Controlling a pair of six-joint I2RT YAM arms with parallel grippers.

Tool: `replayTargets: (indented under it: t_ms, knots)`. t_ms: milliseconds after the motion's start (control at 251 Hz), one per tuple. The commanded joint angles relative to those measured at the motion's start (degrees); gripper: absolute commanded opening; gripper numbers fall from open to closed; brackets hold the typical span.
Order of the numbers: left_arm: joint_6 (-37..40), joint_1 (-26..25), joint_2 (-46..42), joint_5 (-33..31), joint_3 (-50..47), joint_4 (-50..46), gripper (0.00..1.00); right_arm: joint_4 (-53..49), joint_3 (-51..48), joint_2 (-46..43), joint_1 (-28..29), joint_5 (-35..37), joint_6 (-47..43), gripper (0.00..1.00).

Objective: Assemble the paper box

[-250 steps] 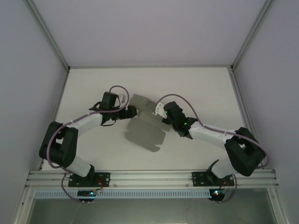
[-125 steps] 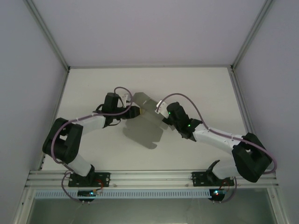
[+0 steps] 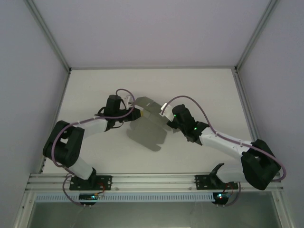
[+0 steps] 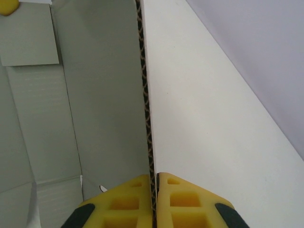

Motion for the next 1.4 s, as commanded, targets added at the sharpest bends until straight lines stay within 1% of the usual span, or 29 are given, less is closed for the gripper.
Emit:
replayTargets:
  t_ms: [0,84,180,295,343,411,447,483,551,599,663,694,726,806,874,958,1042,1129,1145,1249,1281,1361,1397]
  knots:
    - [-0.7,0.1,-1.5,-3.4,-0.6,-2.6,0.0,-4.9,2.7,-1.5,-1.1,0.9,1.1,0.1]
    - [-0.5,0.1,-1.4,-3.8,-0.7,-3.8,0.0,-7.1,3.4,-1.9,-2.3,0.9,1.3,0.11]
    - [-0.1,0.2,-1.4,-3.7,-0.8,-4.3,0.0,-8.2,3.2,-2.3,-3.4,-0.2,1.3,0.15]
    - [0.4,0.1,-1.4,-4.0,-0.7,-5.0,0.0,-9.4,3.4,-2.4,-4.9,-1.3,1.4,0.15]
    - [0.9,0.2,-1.4,-3.5,-0.8,-5.1,0.0,-9.9,3.4,-2.5,-5.6,-2.8,1.5,0.15]
    - [1.6,0.1,-1.5,-1.9,-1.0,-4.4,0.0,-10.7,3.4,-2.3,-7.2,-7.7,1.4,0.16]
    - [2.1,0.1,-1.5,-0.8,-1.1,-4.0,0.0,-11.0,3.6,-1.9,-8.1,-10.4,1.4,0.2]
    - [2.6,0.1,-1.4,-0.1,-1.1,-3.8,0.0,-11.1,3.9,-1.2,-8.7,-11.4,1.5,0.23]
    - [3.7,0.1,-1.5,0.9,-0.9,-3.9,0.0,-11.4,4.9,0.0,-11.2,-13.6,2.0,0.24]
    - [5.0,0.1,-1.7,1.9,-0.9,-4.1,0.0,-12.2,5.9,0.7,-13.9,-17.7,2.9,0.32]
    - [6.8,0.1,-1.9,3.4,-1.1,-3.9,0.0,-14.5,7.8,1.7,-17.6,-25.2,3.3,0.39]
    - [7.4,0.1,-2.1,4.0,-1.2,-4.0,0.0,-16.3,9.0,2.6,-19.3,-29.6,3.3,0.45]
    - [8.1,0.0,-2.2,4.7,-1.3,-4.0,0.0,-18.2,10.5,3.9,-20.9,-33.9,3.2,0.48]
    - [9.0,-0.1,-2.5,5.8,-1.3,-4.1,0.0,-21.8,14.2,7.9,-23.6,-39.6,2.8,0.5]
    - [9.4,-0.2,-3.0,5.9,-1.5,-4.0,0.0,-25.3,17.7,11.5,-25.1,-41.5,2.0,0.51]
    - [9.3,-0.2,-3.6,5.4,-1.8,-3.9,0.0,-30.5,21.7,15.7,-26.1,-44.9,-1.3,0.51]
    - [9.5,-0.2,-3.9,5.6,-1.9,-3.6,0.0,-33.3,24.9,20.0,-26.2,-45.3,-2.9,0.52]
    - [9.5,-0.2,-3.9,5.7,-1.8,-3.7,0.0,-35.8,26.8,24.0,-26.2,-45.2,-3.8,0.48]
    - [9.5,-0.3,-3.9,5.7,-1.8,-3.8,0.0,-36.3,28.6,24.7,-26.2,-45.1,-4.0,0.47]
    - [9.6,-0.3,-4.0,5.5,-1.8,-4.1,0.0,-37.1,30.1,27.1,-26.1,-45.2,-4.7,0.4]
    - [9.6,-0.3,-4.1,5.5,-1.9,-4.1,0.0,-37.1,30.1,27.3,-26.0,-45.5,-4.8,0.35]
    - [9.6,-0.3,-4.2,4.9,-1.8,-4.3,0.0,-36.8,29.9,27.5,-25.9,-44.9,-4.9,0.18]
    - [9.6,-0.3,-4.2,4.8,-1.8,-4.4,0.0,-36.5,29.7,27.3,-25.9,-44.7,-5.0,0.12]
